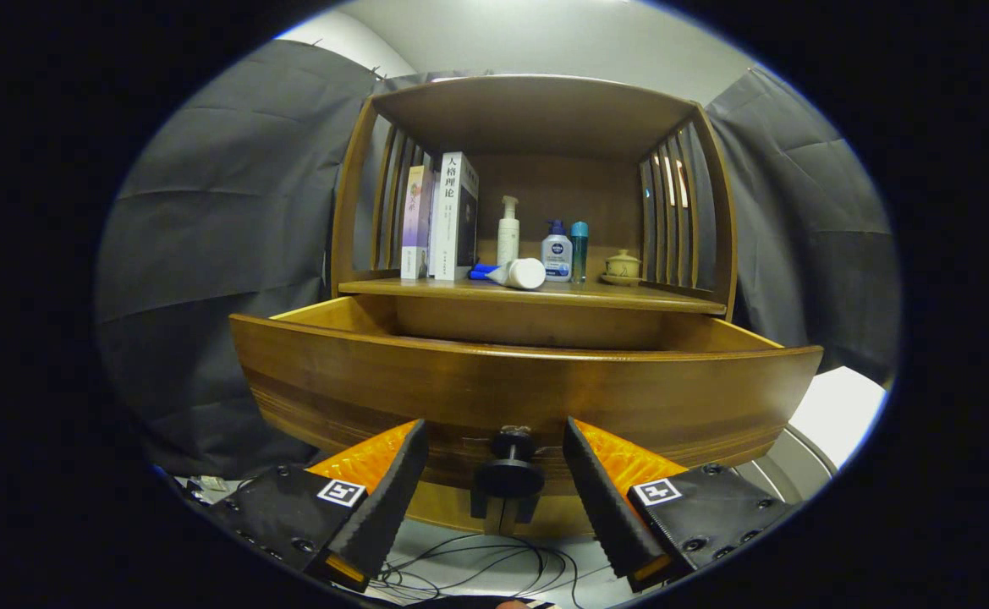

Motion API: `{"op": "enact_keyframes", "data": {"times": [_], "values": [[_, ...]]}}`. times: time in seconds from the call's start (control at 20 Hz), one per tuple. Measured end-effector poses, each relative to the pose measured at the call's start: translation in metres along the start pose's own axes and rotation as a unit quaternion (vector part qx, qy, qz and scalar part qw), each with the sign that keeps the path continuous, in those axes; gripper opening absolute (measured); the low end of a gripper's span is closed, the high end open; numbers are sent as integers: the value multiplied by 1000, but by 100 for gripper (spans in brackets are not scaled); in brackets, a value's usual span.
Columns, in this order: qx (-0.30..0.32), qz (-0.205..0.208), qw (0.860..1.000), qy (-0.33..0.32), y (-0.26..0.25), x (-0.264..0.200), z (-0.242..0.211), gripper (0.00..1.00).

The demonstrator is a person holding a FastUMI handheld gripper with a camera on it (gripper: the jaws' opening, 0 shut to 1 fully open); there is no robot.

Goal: Pull open the drawer, take out the items inside it, and place them on the countertop above the cabinet.

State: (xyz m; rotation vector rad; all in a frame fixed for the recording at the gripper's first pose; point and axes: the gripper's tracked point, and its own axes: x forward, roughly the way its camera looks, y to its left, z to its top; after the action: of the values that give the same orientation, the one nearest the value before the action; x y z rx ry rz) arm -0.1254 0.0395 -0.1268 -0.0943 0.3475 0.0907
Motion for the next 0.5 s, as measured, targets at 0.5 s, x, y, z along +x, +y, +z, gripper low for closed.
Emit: {"op": "enact_keyframes", "data": {"times": [0.5], "values": [[9, -34, 999, 2, -7, 18, 7, 97]]}}
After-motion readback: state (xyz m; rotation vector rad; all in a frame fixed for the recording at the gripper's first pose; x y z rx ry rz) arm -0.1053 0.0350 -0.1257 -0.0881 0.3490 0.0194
